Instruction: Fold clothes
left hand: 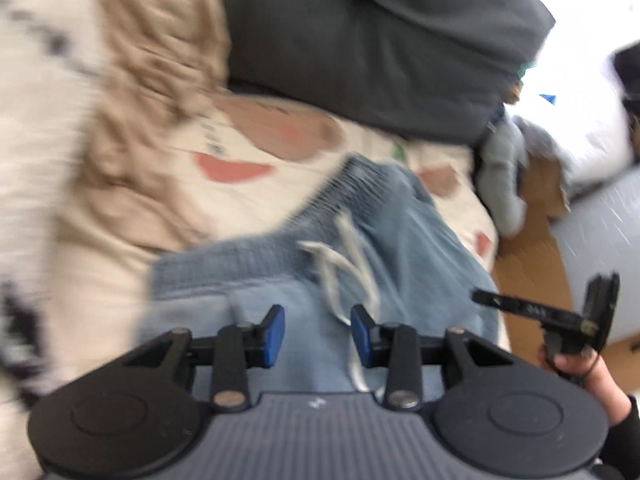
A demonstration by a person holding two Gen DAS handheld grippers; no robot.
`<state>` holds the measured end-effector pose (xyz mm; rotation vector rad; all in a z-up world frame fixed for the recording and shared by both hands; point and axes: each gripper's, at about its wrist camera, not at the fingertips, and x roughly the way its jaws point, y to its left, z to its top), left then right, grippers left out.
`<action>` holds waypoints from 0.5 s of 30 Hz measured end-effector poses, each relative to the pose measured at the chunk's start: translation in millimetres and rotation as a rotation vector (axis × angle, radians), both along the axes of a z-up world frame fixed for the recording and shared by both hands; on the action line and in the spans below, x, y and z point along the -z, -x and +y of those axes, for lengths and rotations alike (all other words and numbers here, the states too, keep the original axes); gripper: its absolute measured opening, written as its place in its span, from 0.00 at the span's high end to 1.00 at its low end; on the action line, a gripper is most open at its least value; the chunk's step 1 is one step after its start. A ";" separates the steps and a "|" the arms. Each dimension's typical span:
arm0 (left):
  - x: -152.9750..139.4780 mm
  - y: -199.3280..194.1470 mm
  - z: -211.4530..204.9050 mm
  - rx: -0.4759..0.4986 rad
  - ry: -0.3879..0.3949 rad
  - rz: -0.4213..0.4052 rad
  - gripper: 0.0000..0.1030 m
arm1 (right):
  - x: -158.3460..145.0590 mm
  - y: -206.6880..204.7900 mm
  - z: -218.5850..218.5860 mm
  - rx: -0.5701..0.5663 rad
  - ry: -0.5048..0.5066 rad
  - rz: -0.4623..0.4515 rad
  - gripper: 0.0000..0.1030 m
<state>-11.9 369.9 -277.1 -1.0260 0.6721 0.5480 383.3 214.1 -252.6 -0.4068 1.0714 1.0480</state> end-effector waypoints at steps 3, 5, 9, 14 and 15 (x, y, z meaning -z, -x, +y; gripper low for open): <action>-6.2 18.6 4.6 -0.075 -0.042 0.030 0.66 | 1.8 -0.7 1.6 0.004 0.001 0.001 0.50; -8.8 24.8 6.7 -0.103 -0.077 0.058 0.68 | 3.3 0.3 4.0 -0.001 0.003 0.002 0.50; -8.1 32.2 10.1 -0.147 -0.116 0.121 0.68 | 6.4 3.4 9.7 -0.014 0.009 0.004 0.50; 12.6 31.0 9.8 -0.201 -0.105 0.167 0.66 | 7.2 9.2 18.4 -0.031 0.001 0.004 0.50; 16.8 30.4 8.9 -0.212 -0.100 0.159 0.63 | 6.9 9.9 19.6 -0.033 -0.001 0.003 0.50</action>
